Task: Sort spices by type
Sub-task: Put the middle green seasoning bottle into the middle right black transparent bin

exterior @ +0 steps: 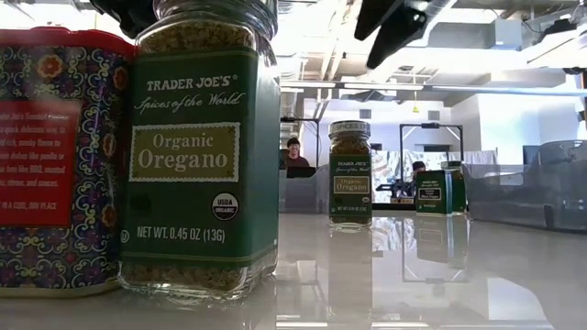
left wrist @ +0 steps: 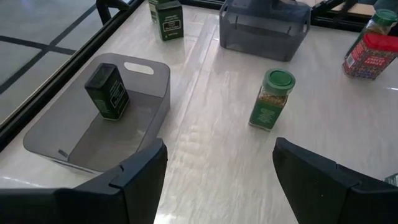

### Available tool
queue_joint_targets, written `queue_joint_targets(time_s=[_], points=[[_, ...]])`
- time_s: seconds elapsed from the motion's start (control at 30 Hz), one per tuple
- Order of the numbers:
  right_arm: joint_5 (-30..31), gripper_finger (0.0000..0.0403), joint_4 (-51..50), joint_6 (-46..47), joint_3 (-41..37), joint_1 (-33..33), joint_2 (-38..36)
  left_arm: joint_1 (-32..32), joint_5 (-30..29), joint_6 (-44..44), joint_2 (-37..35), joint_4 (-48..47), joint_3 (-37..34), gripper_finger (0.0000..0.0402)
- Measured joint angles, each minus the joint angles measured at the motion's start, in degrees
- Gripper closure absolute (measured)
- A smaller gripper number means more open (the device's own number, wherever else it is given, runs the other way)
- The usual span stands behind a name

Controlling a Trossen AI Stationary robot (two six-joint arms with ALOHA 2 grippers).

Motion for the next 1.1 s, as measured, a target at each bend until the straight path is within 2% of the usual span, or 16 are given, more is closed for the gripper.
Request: queue_joint_targets(time_s=[0.2, 0.73, 0.87, 1.07, 1.1], points=[[-5.35, 0.0039, 2.73, -5.18, 0.01, -1.65, 4.70, 0.00, 0.00, 0.00, 0.00, -0.59, 0.00, 0.0122], [-10.93, 0.0045, 4.48, -10.57, -0.01, -4.27, 14.00, 0.00, 0.00, -0.15, 0.00, -0.89, 0.00, 0.0122], [-12.15, 0.0077, 4.67, -11.54, -0.01, -4.38, 15.22, 0.01, 0.00, -0.16, 0.00, -0.87, 0.00, 0.0122], [-12.13, 0.0177, 4.88, -12.56, -0.07, -4.34, 15.20, 0.00, 0.00, -0.17, 0.00, -0.85, 0.00, 0.0122], [-12.13, 0.0181, 4.69, -13.33, -0.06, -4.34, 15.20, 0.01, 0.00, -0.16, 0.00, -0.86, 0.00, 0.0122]])
